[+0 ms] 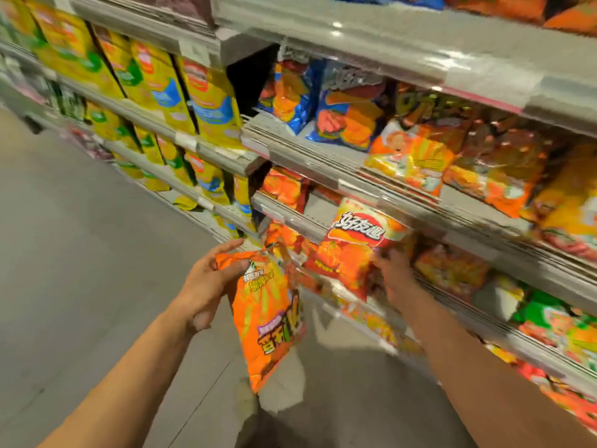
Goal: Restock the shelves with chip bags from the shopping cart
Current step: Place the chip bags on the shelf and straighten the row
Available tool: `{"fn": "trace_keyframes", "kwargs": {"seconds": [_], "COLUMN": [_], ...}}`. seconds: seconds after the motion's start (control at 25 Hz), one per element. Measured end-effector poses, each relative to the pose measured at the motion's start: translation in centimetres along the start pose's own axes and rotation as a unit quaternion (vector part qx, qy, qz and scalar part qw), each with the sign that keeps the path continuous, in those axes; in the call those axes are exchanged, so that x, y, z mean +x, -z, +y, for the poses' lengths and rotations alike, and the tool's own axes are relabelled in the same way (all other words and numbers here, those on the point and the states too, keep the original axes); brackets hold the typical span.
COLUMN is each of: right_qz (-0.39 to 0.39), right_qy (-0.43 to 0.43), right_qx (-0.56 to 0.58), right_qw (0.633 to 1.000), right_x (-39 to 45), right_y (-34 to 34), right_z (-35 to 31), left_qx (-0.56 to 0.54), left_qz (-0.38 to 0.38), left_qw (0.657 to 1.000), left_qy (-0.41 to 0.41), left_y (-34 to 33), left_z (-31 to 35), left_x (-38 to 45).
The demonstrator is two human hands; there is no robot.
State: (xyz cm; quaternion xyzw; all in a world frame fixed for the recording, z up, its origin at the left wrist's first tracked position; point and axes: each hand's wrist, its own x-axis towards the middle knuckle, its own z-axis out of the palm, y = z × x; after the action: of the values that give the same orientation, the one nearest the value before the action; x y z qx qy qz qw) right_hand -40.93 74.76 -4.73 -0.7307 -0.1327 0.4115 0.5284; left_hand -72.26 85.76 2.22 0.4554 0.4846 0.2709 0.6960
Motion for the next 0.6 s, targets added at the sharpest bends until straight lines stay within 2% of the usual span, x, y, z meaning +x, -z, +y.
{"fn": "trace_keyframes", "kwargs": {"seconds": [0.16,0.4,0.6], "right_qz": [0.073,0.173,0.147], "right_qy": [-0.017,0.004,-0.006], "right_qx": [0.046,0.081,0.045], "right_qw": [0.996,0.982,0.988], "right_x": [5.4,11.7,15.2], "right_y": [-6.0,-8.6,-9.4], "right_z": [-1.6,-4.2,-3.8], "left_qx": [-0.035,-0.053,-0.078], "left_qz": [-0.063,-0.108,-0.123], "left_qw": [0.996,0.988,0.980], "left_qy": [0.053,0.102,0.135], "left_y": [5.2,8.3,8.8], "left_z": [1.1,2.0,1.5], "left_x": [7.2,14.9,18.4]}}
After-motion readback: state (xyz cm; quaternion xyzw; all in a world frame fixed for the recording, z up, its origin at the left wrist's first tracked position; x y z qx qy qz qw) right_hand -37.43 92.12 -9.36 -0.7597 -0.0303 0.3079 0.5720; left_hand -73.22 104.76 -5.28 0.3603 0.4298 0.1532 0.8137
